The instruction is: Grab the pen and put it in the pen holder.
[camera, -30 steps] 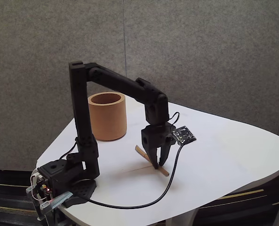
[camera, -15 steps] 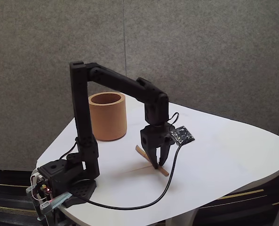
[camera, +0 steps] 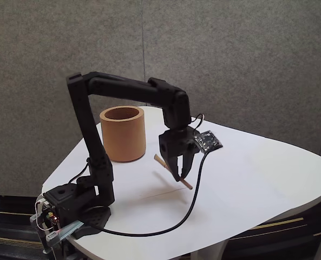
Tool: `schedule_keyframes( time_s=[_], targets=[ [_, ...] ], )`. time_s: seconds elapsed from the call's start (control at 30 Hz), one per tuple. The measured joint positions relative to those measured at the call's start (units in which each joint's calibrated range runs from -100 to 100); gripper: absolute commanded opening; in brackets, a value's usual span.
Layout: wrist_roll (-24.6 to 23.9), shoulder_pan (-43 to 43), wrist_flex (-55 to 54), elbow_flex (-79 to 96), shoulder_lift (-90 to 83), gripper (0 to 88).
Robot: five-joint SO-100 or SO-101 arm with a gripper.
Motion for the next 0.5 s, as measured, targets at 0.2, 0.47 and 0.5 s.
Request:
schedule_keyframes(
  time_s=[0.2, 0.47, 0.5],
  targets=[
    [0.0, -1.2, 2.6, -5.5, -6.5, 0.8],
    [0.0, -3.6, 2.8, -5.7, -15.2, 0.8],
    [0.0, -4.3, 2.8, -5.7, -16.6, 0.8]
  ],
)
